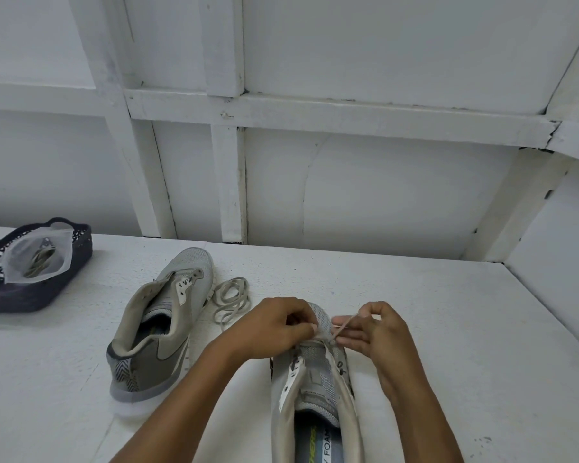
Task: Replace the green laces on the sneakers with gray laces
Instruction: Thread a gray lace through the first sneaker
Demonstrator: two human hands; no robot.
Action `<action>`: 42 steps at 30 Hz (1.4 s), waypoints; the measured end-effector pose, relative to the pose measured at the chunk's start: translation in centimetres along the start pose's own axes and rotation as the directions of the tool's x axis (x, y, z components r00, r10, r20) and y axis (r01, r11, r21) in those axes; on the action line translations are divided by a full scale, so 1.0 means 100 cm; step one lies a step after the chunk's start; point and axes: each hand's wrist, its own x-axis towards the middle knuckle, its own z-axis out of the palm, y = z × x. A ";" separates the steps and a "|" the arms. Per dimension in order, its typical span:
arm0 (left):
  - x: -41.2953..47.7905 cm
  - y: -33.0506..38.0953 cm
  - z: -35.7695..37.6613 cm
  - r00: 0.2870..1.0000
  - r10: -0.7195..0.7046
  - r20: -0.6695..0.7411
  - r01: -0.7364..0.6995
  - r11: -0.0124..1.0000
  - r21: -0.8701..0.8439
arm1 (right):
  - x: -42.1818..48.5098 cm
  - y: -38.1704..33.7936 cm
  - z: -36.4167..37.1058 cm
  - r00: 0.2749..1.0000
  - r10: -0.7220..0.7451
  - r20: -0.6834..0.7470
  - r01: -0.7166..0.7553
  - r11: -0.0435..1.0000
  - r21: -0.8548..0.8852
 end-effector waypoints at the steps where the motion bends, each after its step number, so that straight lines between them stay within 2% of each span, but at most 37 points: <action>1: 0.000 0.000 0.000 1.000 -0.030 -0.005 0.030 0.999 -0.029 | 0.002 -0.002 -0.001 1.000 0.022 -0.003 -0.022 0.998 0.055; 3: 0.000 0.002 -0.001 0.996 -0.093 0.003 0.093 0.991 -0.102 | 0.005 -0.002 -0.003 0.999 0.046 0.005 -0.046 0.999 -0.011; 5: 0.001 0.004 -0.001 0.995 -0.102 0.021 0.103 0.992 -0.072 | 0.010 0.002 -0.004 0.999 0.041 0.029 -0.035 0.979 -0.203; 7: 0.001 0.007 -0.001 0.996 -0.087 0.024 0.087 0.996 0.010 | 0.012 0.004 -0.005 0.995 0.020 0.099 0.017 0.932 -0.362; 9: 0.002 0.007 -0.001 0.996 -0.092 0.016 0.092 0.996 -0.004 | 0.012 0.003 -0.008 0.974 0.012 0.225 0.099 0.873 -0.477; 12: 0.001 0.006 -0.005 0.994 -0.110 0.012 0.111 0.994 -0.023 | 0.009 -0.001 -0.014 0.927 0.056 0.371 0.194 0.775 -0.601; 16: 0.003 0.006 -0.008 0.996 -0.071 0.054 0.067 0.995 0.071 | 0.009 -0.010 -0.021 0.913 0.100 0.395 0.225 0.685 -0.693; 17: 0.004 0.006 -0.008 0.996 -0.071 0.062 0.067 0.995 0.073 | 0.010 -0.012 -0.021 0.917 0.089 0.390 0.219 0.705 -0.675; 19: 0.006 0.005 -0.008 0.995 -0.078 0.067 0.074 0.995 0.071 | 0.013 -0.015 -0.020 0.929 0.035 0.369 0.188 0.813 -0.551; 22: 0.009 0.005 -0.008 0.993 -0.094 0.075 0.088 0.993 0.073 | 0.017 -0.019 -0.014 0.950 -0.014 0.313 0.057 0.990 -0.129; 24: 0.012 0.003 -0.008 0.991 -0.112 0.077 0.109 0.993 0.035 | 0.019 -0.021 -0.010 0.958 0.017 0.285 -0.049 0.993 0.105; 26: 0.012 0.002 -0.007 0.988 -0.131 0.083 0.132 0.991 -0.010 | 0.020 -0.019 -0.009 0.974 0.036 0.224 -0.051 0.997 0.063; 28: 0.013 0.002 -0.007 0.987 -0.136 0.085 0.140 0.990 -0.037 | 0.022 -0.013 -0.011 0.983 0.040 0.178 -0.028 0.997 -0.065; 30: 0.012 0.003 -0.007 0.988 -0.134 0.082 0.138 0.990 -0.041 | 0.023 -0.011 -0.013 0.981 0.034 0.192 0.016 0.967 -0.254; 32: 0.012 0.004 -0.006 0.989 -0.132 0.072 0.134 0.991 -0.024 | 0.021 -0.009 -0.015 0.959 0.035 0.283 0.124 0.842 -0.525; 34: 0.012 0.004 -0.006 0.990 -0.127 0.068 0.128 0.992 -0.008 | 0.017 -0.009 -0.015 0.916 0.108 0.387 0.194 0.725 -0.661; 36: 0.012 0.004 -0.006 0.989 -0.130 0.069 0.131 0.991 -0.010 | 0.016 -0.009 -0.016 0.896 0.137 0.423 0.199 0.726 -0.658; 38: 0.012 0.004 -0.006 0.989 -0.135 0.067 0.136 0.991 -0.015 | 0.017 -0.011 -0.016 0.902 0.112 0.417 0.168 0.800 -0.576; 40: 0.012 0.004 -0.005 0.988 -0.137 0.068 0.139 0.990 -0.020 | 0.018 -0.014 -0.013 0.921 0.064 0.385 0.114 0.899 -0.422; 42: 0.012 0.004 -0.005 0.988 -0.140 0.070 0.141 0.990 -0.020 | 0.019 -0.016 -0.009 0.929 0.043 0.367 0.015 0.988 -0.155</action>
